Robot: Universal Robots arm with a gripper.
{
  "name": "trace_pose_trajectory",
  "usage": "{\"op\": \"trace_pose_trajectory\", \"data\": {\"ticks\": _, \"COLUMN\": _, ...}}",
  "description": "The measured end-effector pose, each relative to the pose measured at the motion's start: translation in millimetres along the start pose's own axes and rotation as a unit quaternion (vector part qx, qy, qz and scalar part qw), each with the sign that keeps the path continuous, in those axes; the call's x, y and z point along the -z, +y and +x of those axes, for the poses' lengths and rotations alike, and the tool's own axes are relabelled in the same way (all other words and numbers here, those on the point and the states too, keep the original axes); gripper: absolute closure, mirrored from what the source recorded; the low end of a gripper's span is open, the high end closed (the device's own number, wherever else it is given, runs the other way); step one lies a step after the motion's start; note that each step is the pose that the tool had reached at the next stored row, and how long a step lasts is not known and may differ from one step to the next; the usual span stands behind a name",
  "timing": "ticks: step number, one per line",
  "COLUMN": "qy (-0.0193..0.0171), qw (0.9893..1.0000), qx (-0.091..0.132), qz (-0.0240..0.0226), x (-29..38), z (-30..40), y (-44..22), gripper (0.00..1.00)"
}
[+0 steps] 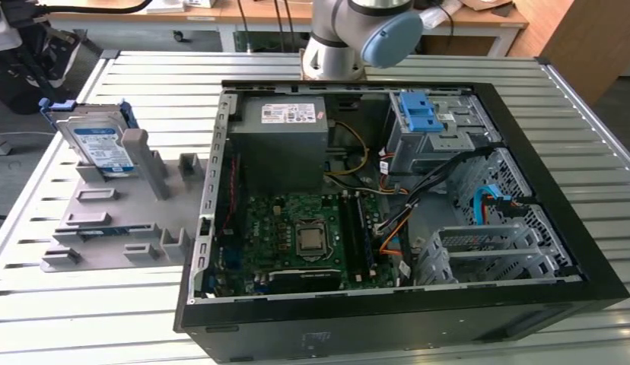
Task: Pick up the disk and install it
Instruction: 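Reach for the disk, then pick up the disk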
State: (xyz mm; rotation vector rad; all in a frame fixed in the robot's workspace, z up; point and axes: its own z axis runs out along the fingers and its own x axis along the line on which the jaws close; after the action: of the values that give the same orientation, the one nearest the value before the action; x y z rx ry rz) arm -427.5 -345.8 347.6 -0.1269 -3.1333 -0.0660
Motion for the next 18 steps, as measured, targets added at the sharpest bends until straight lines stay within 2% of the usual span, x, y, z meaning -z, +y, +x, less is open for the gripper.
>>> {"op": "trace_pose_trajectory", "data": {"ticks": 18, "qy": 0.0000, "qw": 1.0000, "qx": 0.000, "qz": 0.0000, "x": -0.3, "z": 4.5, "y": 0.0, "gripper": 0.89}}
